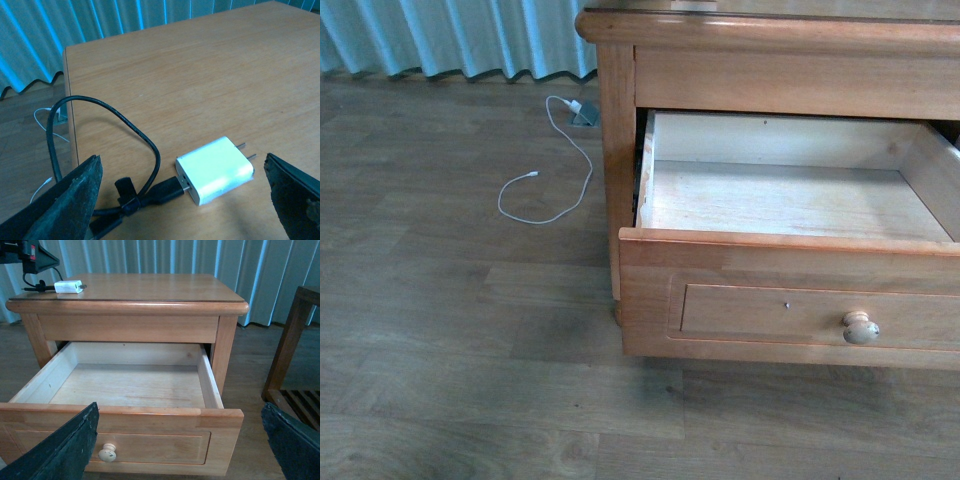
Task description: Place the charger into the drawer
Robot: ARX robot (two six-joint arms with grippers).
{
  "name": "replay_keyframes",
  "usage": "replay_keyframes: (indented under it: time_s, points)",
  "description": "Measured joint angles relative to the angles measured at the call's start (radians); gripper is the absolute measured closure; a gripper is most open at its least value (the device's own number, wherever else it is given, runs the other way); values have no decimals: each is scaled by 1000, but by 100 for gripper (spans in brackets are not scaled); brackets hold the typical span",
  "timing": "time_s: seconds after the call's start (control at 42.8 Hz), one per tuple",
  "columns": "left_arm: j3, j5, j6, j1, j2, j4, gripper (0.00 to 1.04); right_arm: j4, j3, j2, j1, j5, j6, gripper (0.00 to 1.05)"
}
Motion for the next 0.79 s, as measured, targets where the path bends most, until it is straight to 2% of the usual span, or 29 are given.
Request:
replay_keyframes:
  time_s: [0.234, 0.514, 0.795]
  points:
    - [112, 80, -18, 13, 117, 26, 6, 0, 0, 0, 0, 0, 0, 8]
    - [142, 178, 14, 15, 161, 27, 6, 0, 0, 0, 0, 0, 0, 8]
    - [164, 196, 74, 15, 187, -1, 6, 0, 0, 0, 0, 0, 0, 8]
